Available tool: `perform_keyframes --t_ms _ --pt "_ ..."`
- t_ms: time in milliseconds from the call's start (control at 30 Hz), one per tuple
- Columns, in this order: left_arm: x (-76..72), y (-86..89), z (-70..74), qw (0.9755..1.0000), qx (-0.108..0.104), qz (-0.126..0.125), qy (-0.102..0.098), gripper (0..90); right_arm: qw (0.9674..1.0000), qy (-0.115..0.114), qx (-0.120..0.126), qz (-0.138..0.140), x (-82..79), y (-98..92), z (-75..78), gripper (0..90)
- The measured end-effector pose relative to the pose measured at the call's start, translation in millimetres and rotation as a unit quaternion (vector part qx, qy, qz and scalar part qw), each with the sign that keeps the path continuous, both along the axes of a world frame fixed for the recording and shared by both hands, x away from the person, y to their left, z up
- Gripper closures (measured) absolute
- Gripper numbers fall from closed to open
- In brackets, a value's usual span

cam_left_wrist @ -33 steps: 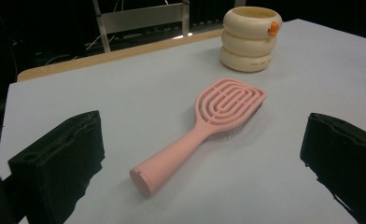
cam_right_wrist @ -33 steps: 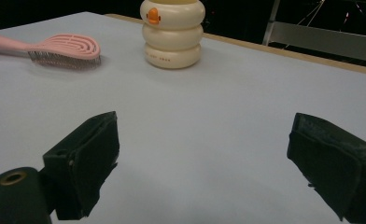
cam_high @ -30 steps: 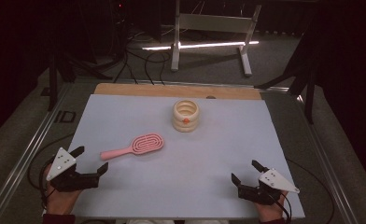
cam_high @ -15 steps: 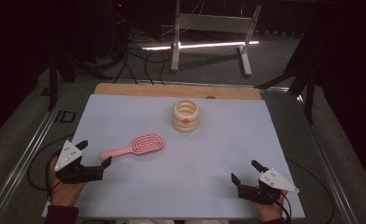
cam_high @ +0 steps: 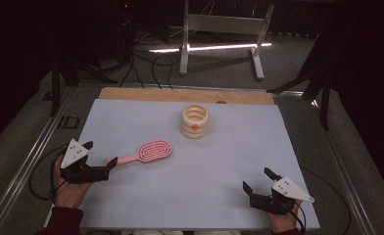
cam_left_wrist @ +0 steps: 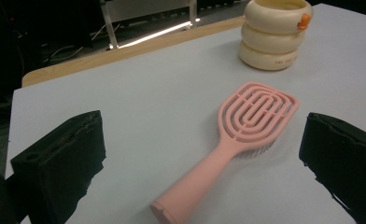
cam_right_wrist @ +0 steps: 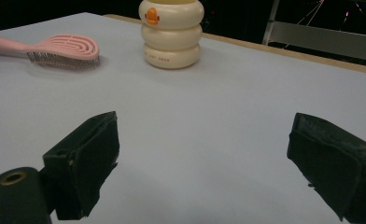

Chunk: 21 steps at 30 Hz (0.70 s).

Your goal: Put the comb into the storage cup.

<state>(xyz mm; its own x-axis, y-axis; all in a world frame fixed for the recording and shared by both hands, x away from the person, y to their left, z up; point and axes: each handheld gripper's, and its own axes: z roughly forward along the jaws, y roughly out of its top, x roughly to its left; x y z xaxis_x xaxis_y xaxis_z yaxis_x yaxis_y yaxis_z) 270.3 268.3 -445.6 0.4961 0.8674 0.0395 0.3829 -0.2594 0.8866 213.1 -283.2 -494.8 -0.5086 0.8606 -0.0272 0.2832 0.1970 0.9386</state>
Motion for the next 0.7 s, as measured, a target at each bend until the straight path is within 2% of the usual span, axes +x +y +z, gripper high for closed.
perform_keyframes --t_ms 433,700 --pt "15.6 0.8 -0.6 0.9999 0.008 0.004 0.011 1.0 1.0 0.0 0.0 0.001 0.3 0.0 -0.1 8.8" --pt "27.9 0.8 -3.3 0.9995 0.014 0.011 0.028 1.1 1.0 0.0 0.0 0.0 0.4 0.0 -0.2 8.8"
